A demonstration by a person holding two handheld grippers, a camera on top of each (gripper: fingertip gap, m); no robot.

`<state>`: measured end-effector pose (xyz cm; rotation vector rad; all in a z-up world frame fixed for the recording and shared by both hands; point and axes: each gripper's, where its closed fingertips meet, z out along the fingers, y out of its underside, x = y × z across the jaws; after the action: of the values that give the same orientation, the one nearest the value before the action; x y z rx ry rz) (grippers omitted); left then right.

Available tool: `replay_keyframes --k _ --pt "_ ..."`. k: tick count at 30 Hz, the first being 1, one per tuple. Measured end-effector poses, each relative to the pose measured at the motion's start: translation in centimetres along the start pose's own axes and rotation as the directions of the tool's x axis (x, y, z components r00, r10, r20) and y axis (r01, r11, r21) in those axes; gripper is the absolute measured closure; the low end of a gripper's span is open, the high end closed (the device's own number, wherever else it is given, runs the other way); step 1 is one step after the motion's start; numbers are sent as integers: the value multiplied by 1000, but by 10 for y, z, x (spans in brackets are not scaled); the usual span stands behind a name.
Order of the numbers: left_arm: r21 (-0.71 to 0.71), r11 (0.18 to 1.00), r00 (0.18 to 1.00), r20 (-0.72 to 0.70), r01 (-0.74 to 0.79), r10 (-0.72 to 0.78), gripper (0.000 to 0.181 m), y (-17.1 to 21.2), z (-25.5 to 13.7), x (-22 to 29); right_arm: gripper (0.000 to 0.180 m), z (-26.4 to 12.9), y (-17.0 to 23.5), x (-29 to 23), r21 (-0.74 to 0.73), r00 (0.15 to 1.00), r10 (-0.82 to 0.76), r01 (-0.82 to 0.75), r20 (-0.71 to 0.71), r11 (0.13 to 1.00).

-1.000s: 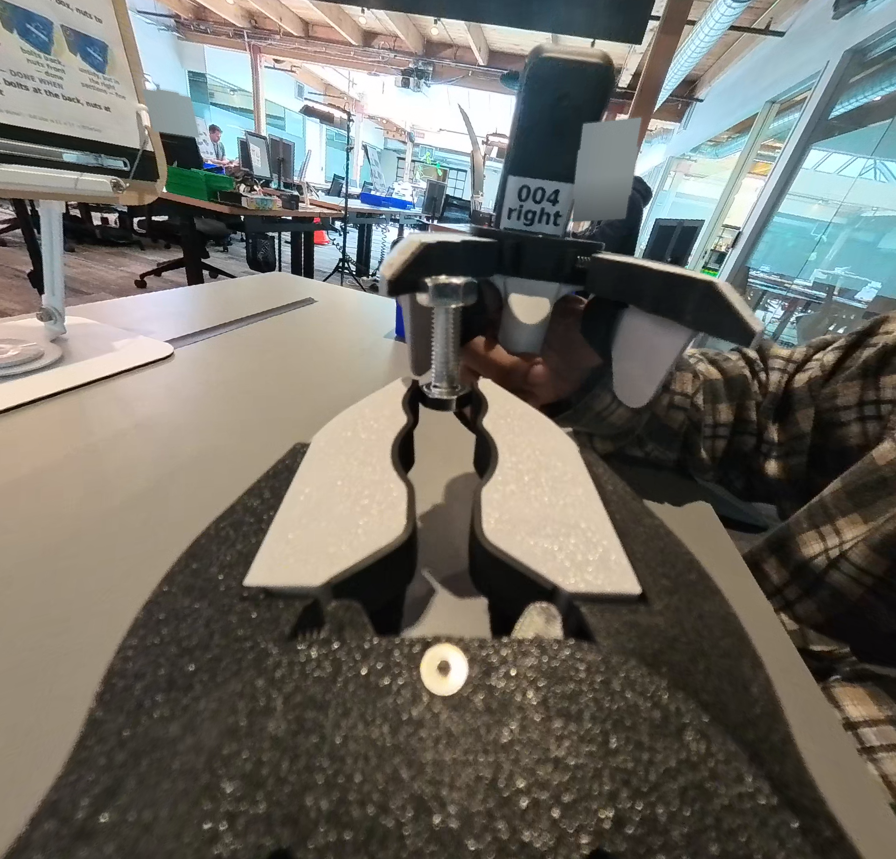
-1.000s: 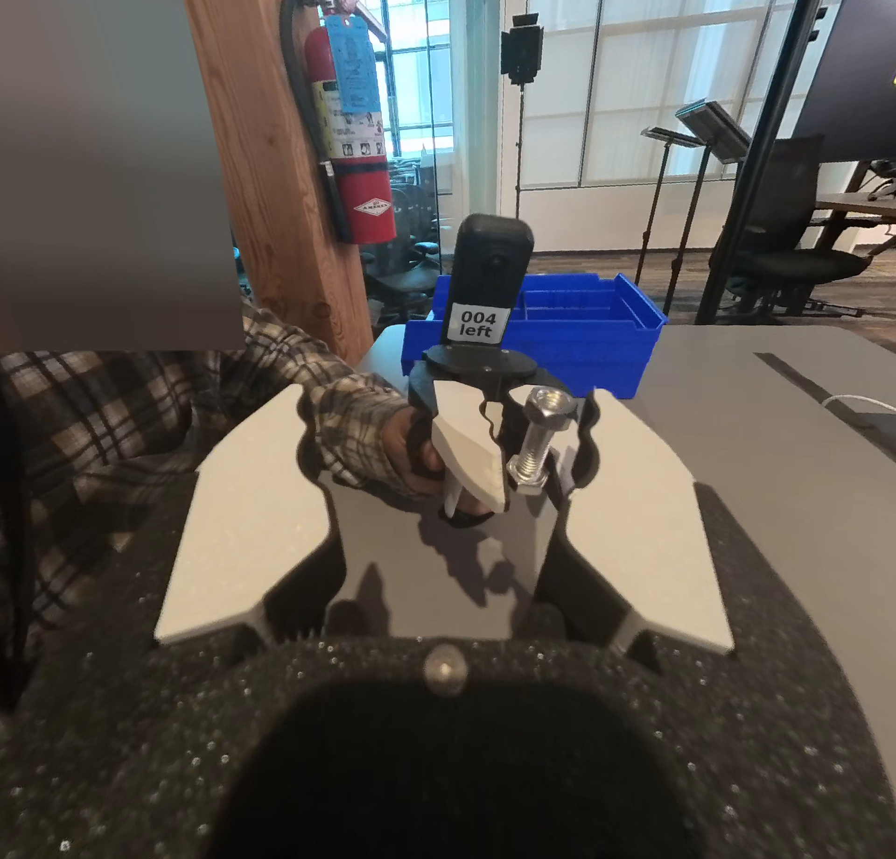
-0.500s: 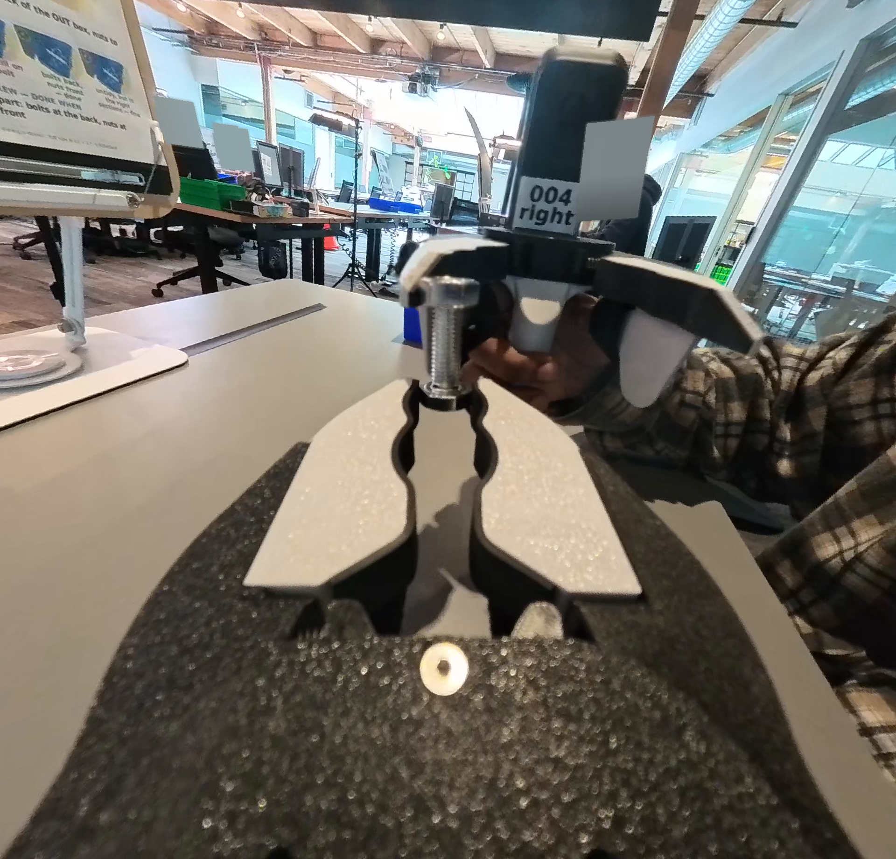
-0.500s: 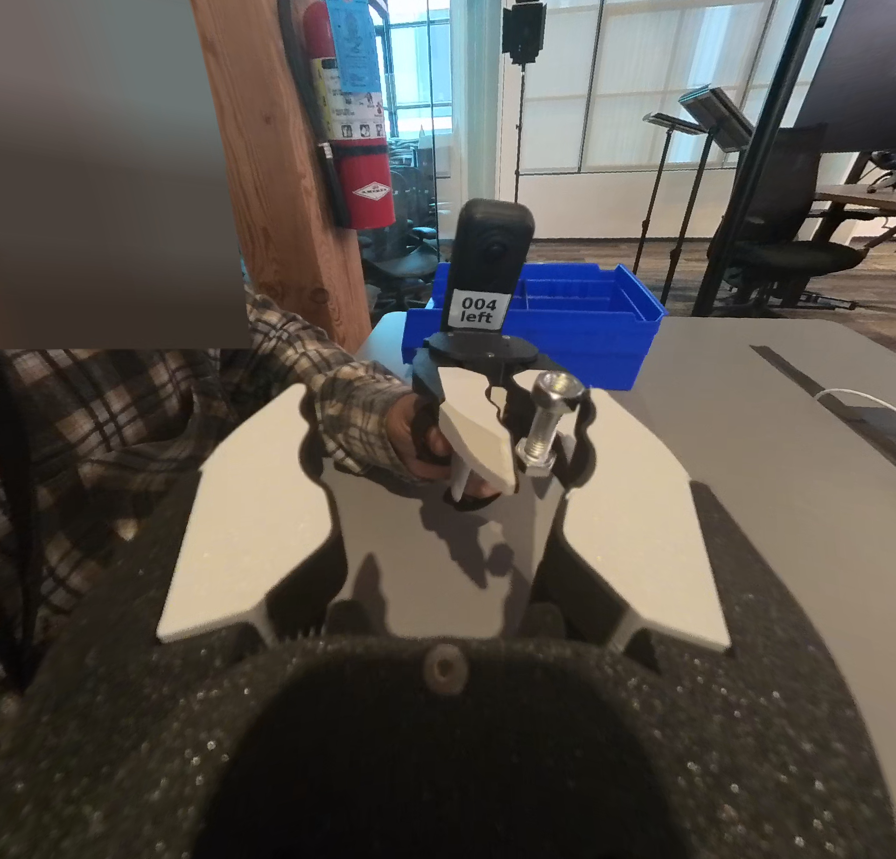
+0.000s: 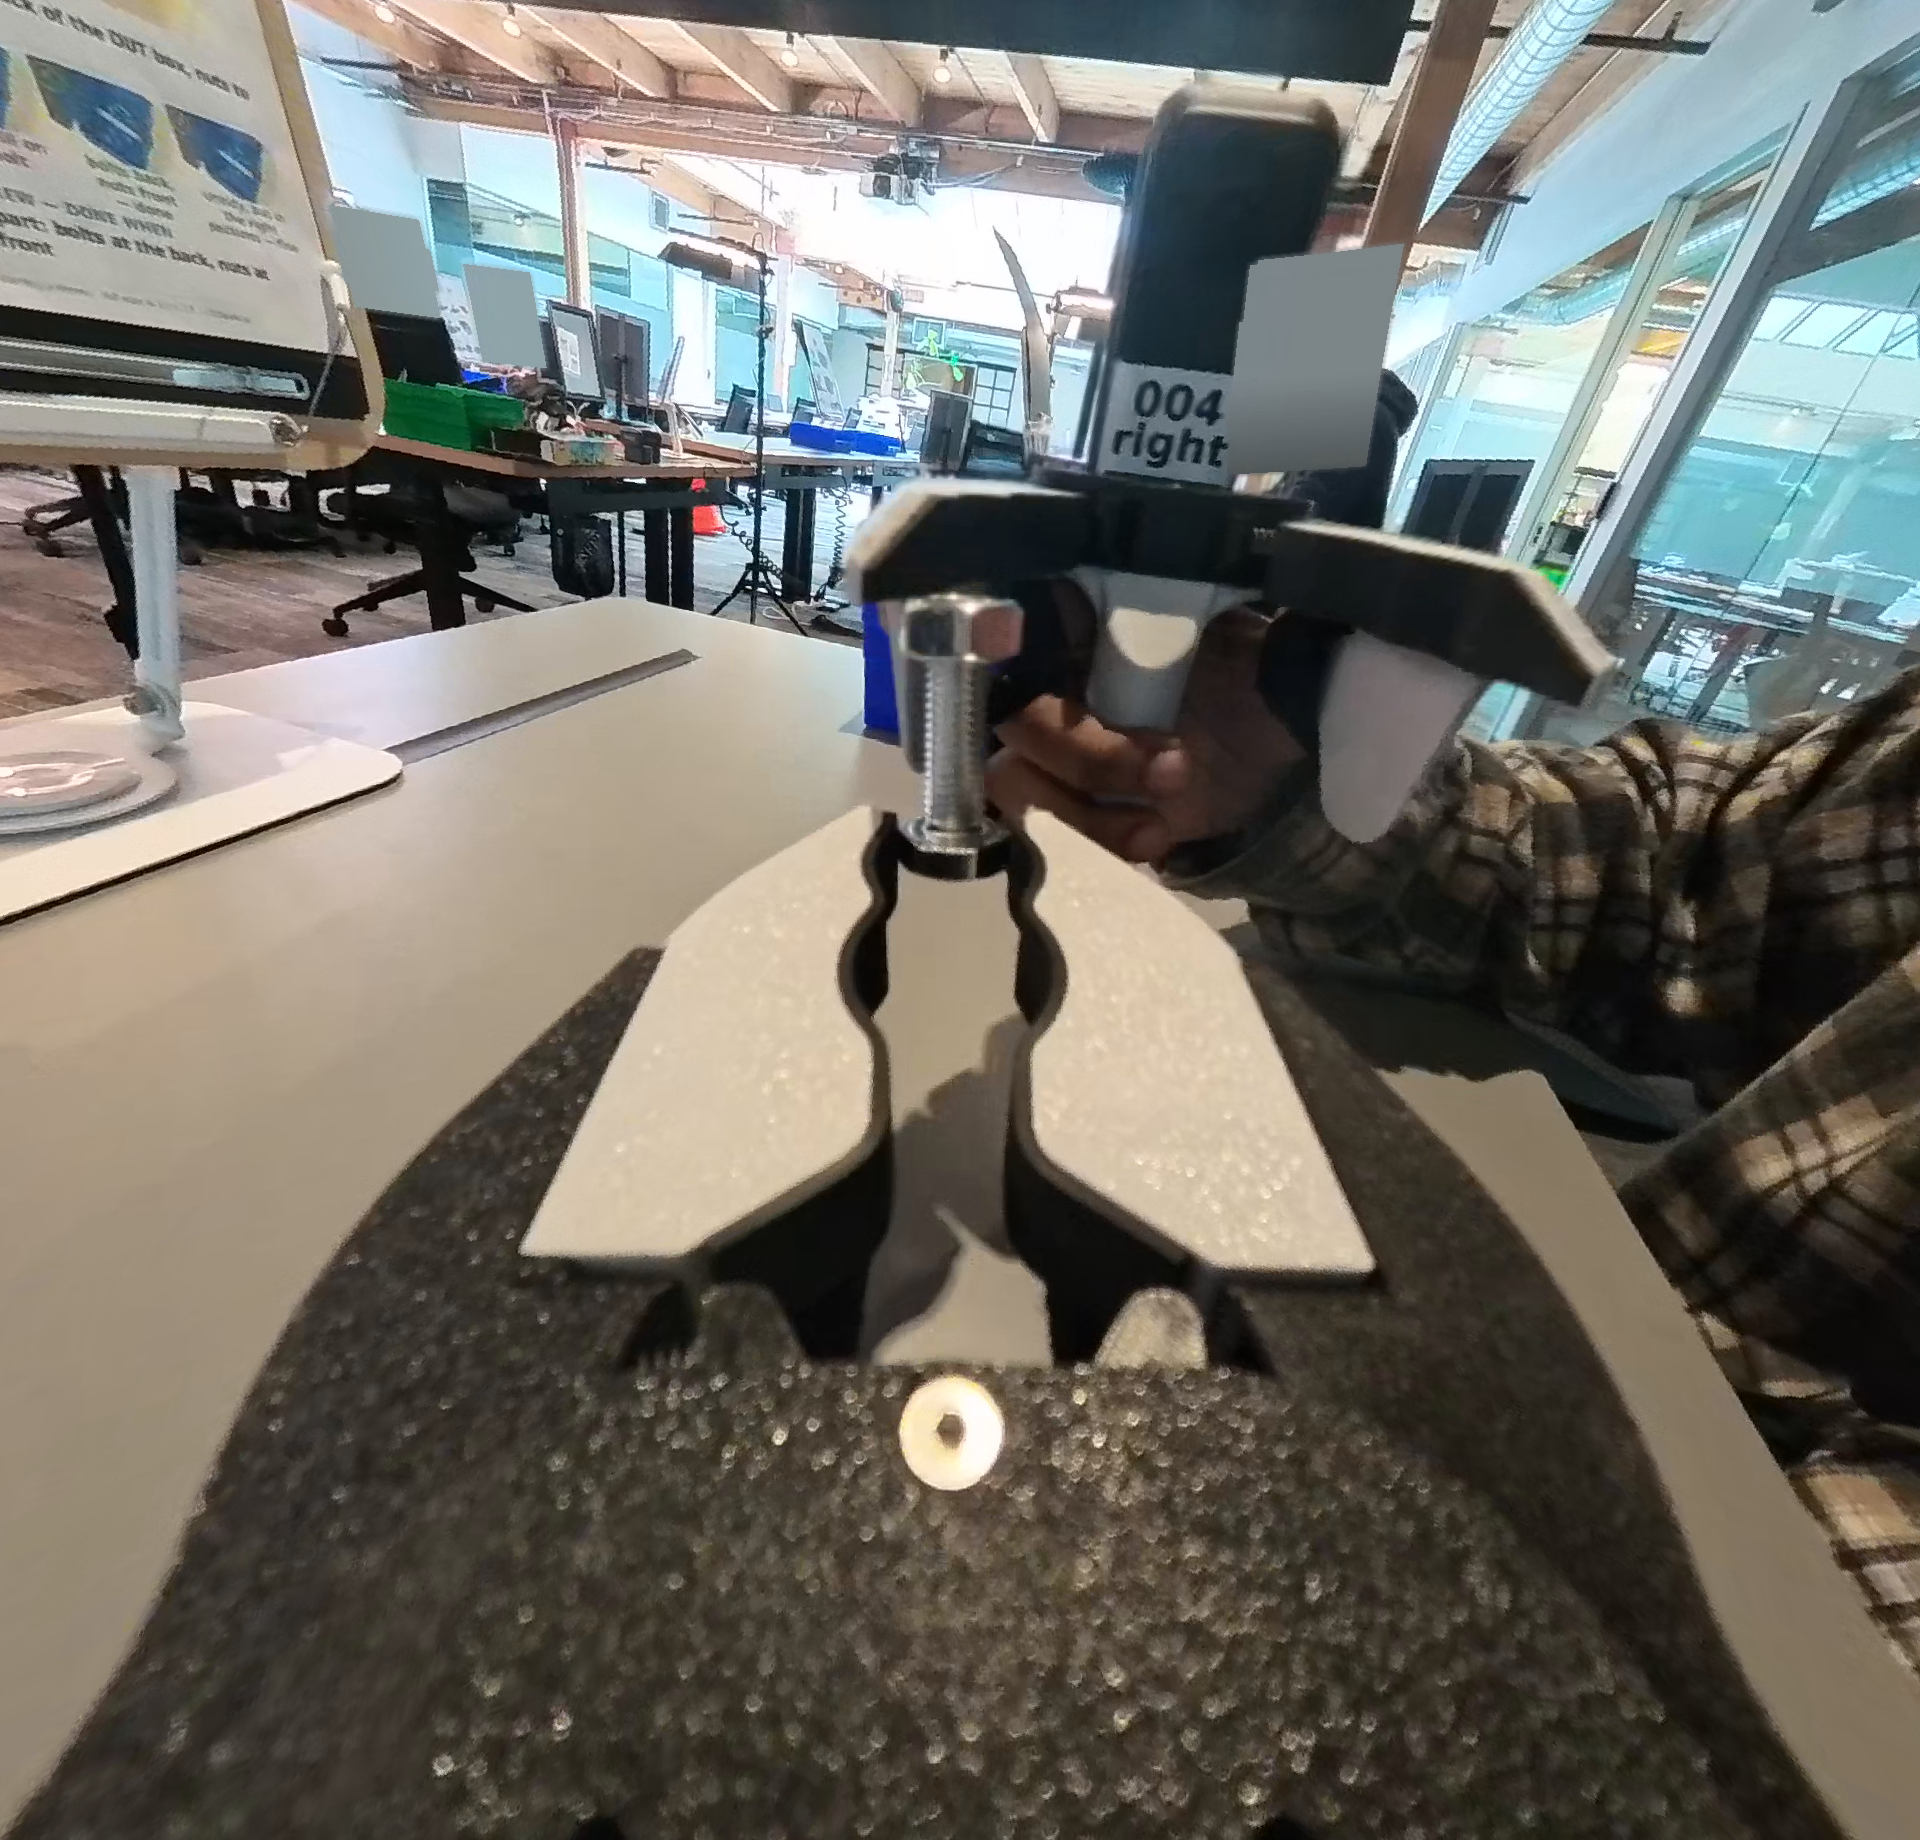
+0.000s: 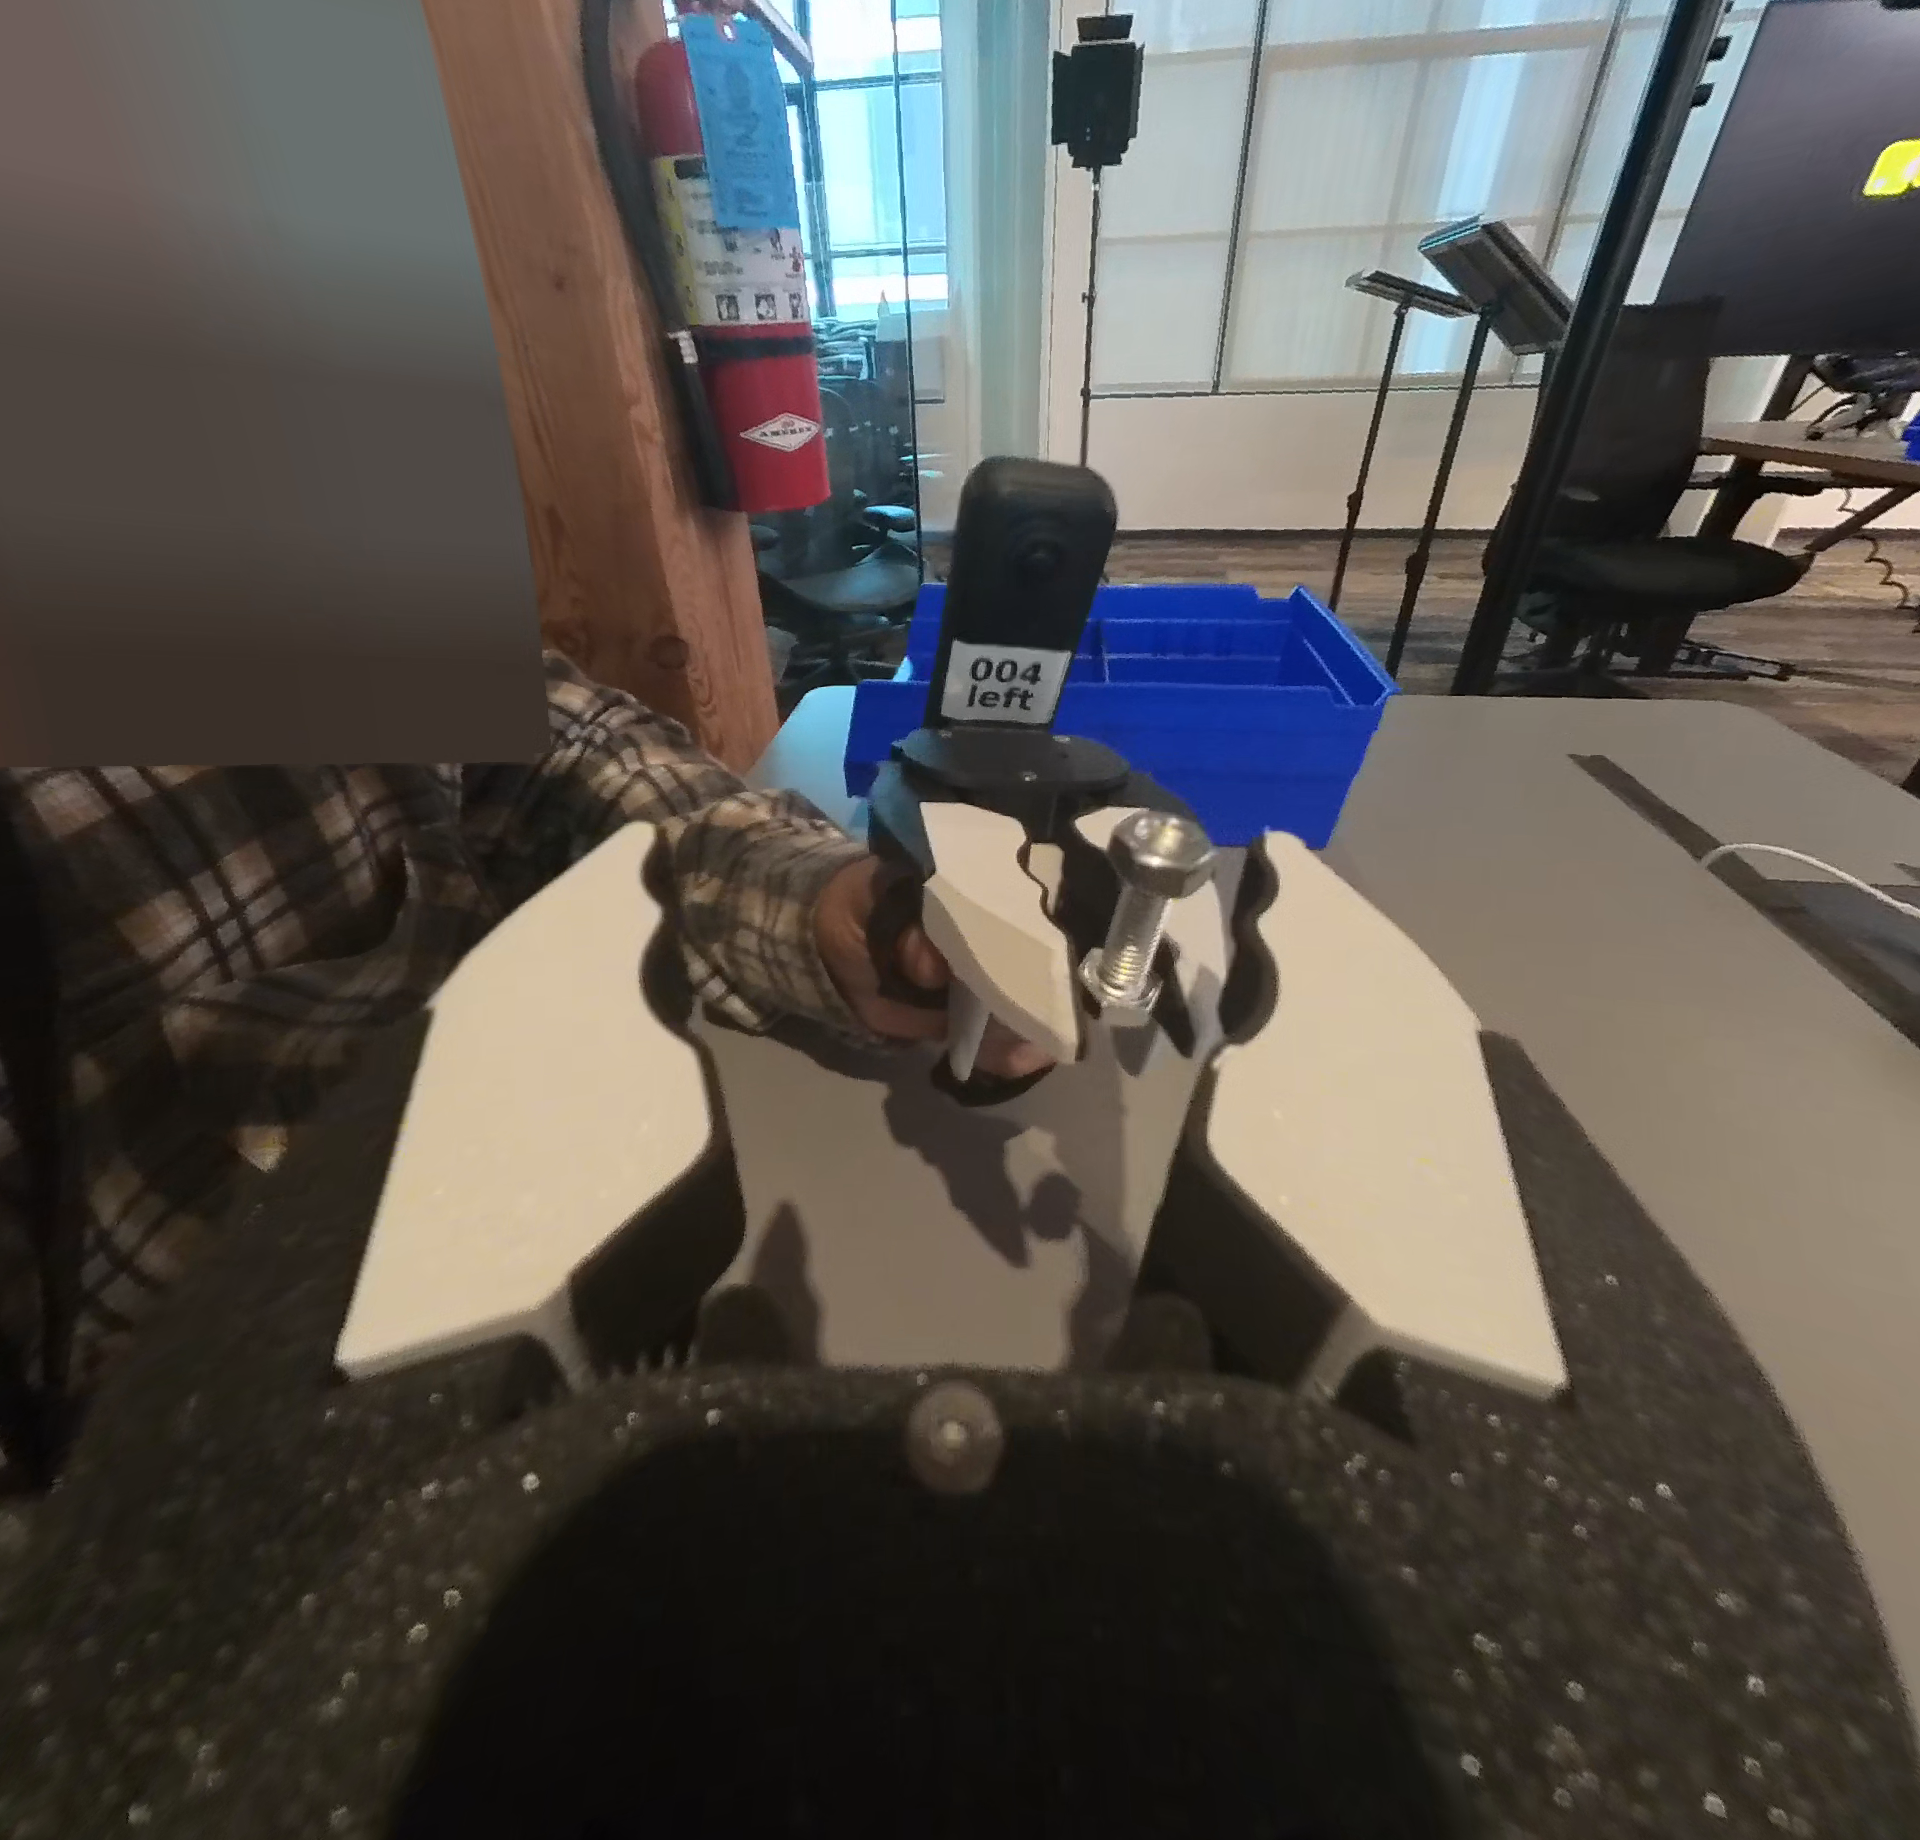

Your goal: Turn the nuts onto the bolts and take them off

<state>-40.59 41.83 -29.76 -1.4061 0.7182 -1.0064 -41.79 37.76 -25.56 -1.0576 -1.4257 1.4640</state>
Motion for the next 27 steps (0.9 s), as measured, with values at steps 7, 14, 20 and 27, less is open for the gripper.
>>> replay_keyframes --k 7,14,20,27 --pt "1 1000 1000 8 -3 3 161 -1 0 0 81 -1 4 -5 -9 1000 2 -2 14 1000" --pt "-1 1000 1000 -3 0 0 162 0 2 3 80 3 -1 -1 16 1000 17 -17 20 1000" --pt "3 1000 1000 12 -4 4 161 -2 -2 -2 82 -6 1 -4 9 1000 6 -6 -7 1000" --pt "-2 1000 1000 11 -12 12 161 -1 0 1 80 3 2 -6 26 999 28 -28 28 999"
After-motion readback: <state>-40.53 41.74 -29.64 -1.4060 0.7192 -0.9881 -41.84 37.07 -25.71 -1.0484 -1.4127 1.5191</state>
